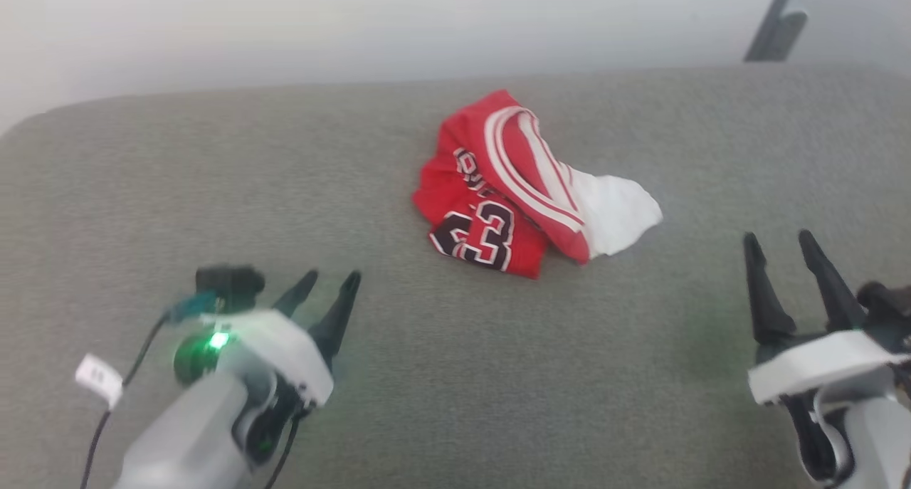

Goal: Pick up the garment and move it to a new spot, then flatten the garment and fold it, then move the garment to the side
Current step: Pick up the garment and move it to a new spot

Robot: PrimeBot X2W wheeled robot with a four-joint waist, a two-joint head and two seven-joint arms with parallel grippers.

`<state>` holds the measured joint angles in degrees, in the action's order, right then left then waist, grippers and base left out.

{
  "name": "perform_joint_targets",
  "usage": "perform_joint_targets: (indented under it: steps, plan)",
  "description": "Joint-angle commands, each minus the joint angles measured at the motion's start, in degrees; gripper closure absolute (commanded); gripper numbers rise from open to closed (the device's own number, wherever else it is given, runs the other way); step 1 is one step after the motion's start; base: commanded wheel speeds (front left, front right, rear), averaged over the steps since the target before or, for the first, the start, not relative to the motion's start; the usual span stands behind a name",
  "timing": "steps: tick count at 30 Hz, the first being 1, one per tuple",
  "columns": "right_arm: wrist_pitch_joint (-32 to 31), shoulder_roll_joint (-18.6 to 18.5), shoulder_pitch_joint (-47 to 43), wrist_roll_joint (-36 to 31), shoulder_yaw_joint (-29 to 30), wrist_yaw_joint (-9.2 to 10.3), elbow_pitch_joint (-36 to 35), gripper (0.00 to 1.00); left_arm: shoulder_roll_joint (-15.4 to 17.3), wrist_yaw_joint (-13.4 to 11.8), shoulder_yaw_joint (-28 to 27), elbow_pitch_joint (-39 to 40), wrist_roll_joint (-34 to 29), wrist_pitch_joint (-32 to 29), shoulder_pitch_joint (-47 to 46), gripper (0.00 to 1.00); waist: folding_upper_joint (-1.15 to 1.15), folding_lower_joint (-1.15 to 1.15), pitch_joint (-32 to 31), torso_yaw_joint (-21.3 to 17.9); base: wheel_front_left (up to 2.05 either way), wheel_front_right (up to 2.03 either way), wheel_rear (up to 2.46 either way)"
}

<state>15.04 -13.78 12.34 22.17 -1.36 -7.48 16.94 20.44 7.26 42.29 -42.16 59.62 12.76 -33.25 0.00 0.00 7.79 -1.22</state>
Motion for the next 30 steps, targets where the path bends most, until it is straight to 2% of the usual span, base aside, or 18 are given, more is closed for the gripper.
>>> perform_joint_targets:
  steps: [1,4,6,11,12,16,23,30]
  plan:
    - [0.2,-0.6,-1.5,-0.4,0.8,-0.01,-0.1,0.0,0.2,-0.9,-1.1,0.2,-0.8,1.5,2.6,0.0,0.0,0.0,-1.7,1.9,0.0,0.0,0.0]
    - [0.2,-1.3,-3.3,-0.6,1.7,-0.02,-0.3,0.0,0.4,-2.1,-3.6,1.5,-2.1,2.4,6.5,0.0,0.0,0.0,-2.8,3.1,0.0,0.0,0.0]
    - [0.2,-1.8,-4.2,-0.7,2.4,-0.01,-0.4,0.0,0.9,-3.6,-8.0,4.3,-4.0,2.5,9.0,0.0,0.0,0.0,-3.2,3.5,0.0,0.0,0.0]
    - [0.2,-2.2,-6.2,-0.9,3.9,-0.02,-0.8,0.0,1.2,-8.0,-19.8,14.4,-14.9,2.5,18.8,0.0,0.0,0.0,-3.8,3.8,0.0,0.0,0.0]
    - [0.2,-2.2,-6.2,-0.9,3.9,-0.02,-0.8,0.0,1.2,-8.0,-19.8,14.4,-14.9,2.5,18.8,0.0,0.0,0.0,-3.8,3.8,0.0,0.0,0.0]
    - [0.2,-2.0,-6.5,-1.1,4.7,-0.01,-1.3,0.0,0.2,-10.1,-28.1,21.6,-24.0,2.5,26.2,0.0,0.0,0.0,-4.0,3.3,0.0,0.0,0.0]
    - [0.2,-1.3,-6.2,-1.5,4.9,-0.02,-2.7,0.0,-2.5,-9.0,-35.8,29.8,-36.1,2.5,32.1,0.0,0.0,0.0,-4.4,2.2,0.0,0.0,0.0]
    - [0.2,-1.1,-5.6,-1.4,4.2,-0.01,-2.4,0.0,-6.2,-6.7,-39.1,29.9,-41.1,2.5,34.1,0.0,0.0,0.0,-4.2,1.5,0.0,0.0,0.0]
